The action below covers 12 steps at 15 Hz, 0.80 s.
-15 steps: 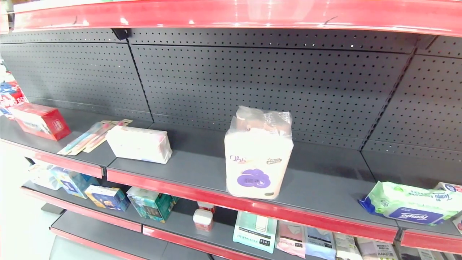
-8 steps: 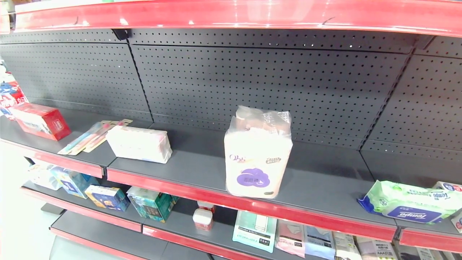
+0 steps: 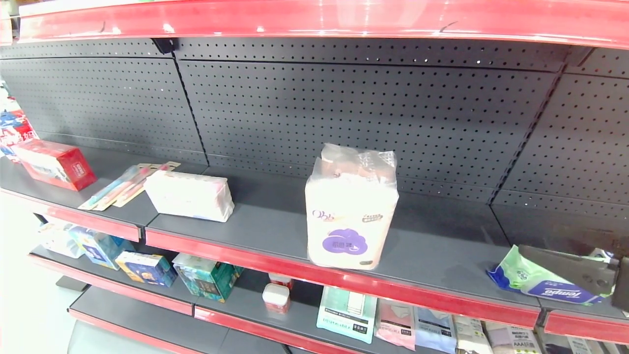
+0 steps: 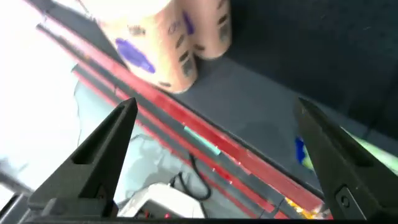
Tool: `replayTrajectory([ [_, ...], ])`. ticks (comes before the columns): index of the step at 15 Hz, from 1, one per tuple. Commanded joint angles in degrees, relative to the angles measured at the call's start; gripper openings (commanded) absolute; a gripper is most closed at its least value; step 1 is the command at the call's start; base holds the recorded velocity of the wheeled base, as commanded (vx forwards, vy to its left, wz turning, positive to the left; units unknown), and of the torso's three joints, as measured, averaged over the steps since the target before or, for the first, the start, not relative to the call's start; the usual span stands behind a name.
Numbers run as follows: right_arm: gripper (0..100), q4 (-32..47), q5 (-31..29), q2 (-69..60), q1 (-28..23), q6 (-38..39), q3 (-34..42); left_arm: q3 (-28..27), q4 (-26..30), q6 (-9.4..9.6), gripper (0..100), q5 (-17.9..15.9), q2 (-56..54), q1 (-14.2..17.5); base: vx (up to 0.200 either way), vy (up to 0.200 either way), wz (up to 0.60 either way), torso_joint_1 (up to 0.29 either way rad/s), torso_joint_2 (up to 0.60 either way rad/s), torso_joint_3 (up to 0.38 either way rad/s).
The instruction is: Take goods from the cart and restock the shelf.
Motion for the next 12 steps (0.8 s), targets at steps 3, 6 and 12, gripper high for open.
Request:
replayTrajectory([
  [3,100,-0.81,1.55,2.53,3.72,-3.56,1.61,0.00,0.00,0.02,100,0.01,0.10,0.03,0.000,0.000,0.00,0.000,0.00,0.000],
  [6,100,-1.86,1.46,12.55,7.50,-3.56,-1.65,0.00,0.00,0.02,100,0.01,0.10,0.03,0.000,0.000,0.00,0.000,0.00,0.000],
  [12,100,-11.18,1.37,33.99,13.13,-0.83,-8.59,0.00,0.00,0.02,100,0.01,0.10,0.03,0.000,0.000,0.00,0.000,0.00,0.000],
])
